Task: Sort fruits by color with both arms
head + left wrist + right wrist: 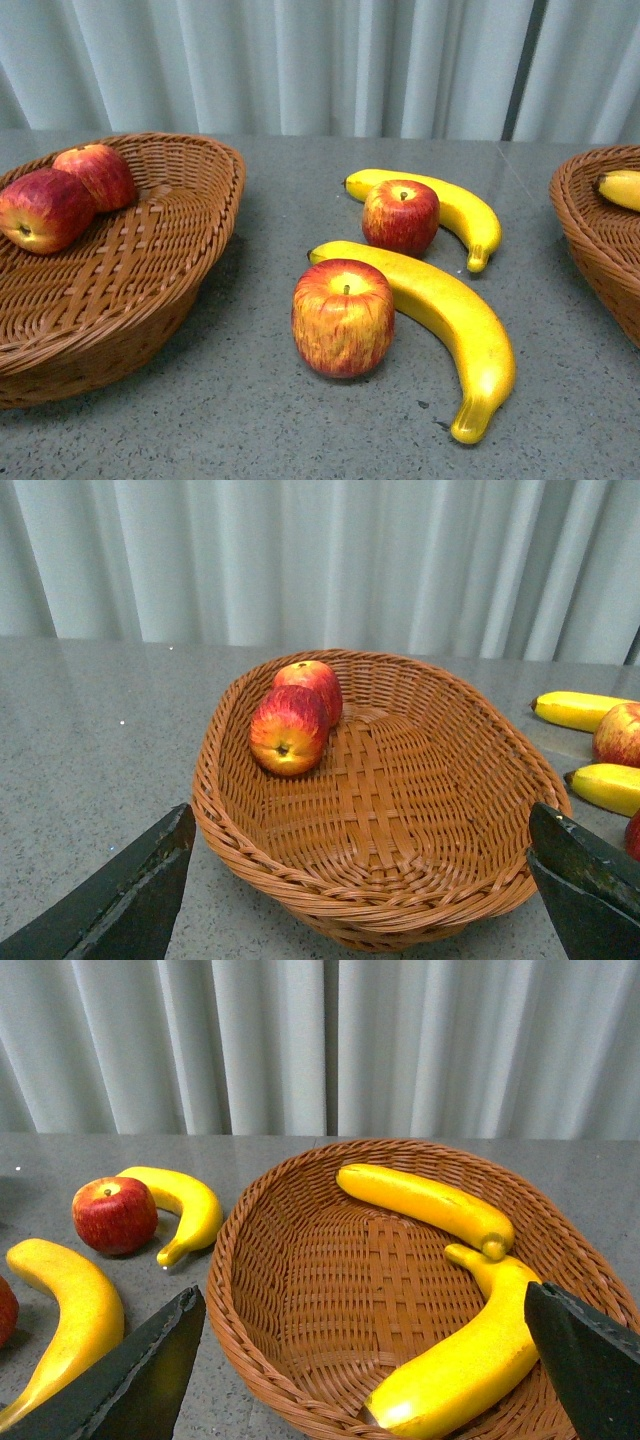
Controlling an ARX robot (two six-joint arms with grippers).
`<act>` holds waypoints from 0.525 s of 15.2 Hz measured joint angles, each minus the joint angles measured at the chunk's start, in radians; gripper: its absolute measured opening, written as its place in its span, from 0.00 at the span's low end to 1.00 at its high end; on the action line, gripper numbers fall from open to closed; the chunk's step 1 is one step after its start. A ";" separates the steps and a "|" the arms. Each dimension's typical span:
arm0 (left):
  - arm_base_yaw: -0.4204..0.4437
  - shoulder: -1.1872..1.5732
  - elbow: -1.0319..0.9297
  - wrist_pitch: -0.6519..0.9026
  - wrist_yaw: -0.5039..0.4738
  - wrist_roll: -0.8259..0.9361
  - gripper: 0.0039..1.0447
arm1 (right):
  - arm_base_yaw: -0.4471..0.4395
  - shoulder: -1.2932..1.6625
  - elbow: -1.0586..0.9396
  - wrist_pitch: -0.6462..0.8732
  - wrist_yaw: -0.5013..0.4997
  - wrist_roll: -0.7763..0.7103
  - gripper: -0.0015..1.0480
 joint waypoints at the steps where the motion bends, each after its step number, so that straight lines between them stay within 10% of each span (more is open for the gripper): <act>1: 0.000 0.000 0.000 0.000 0.000 0.000 0.94 | 0.000 0.000 0.000 0.000 0.000 0.000 0.94; 8: 0.000 0.000 0.000 0.000 0.000 0.000 0.94 | 0.000 0.000 0.000 0.000 0.000 0.000 0.94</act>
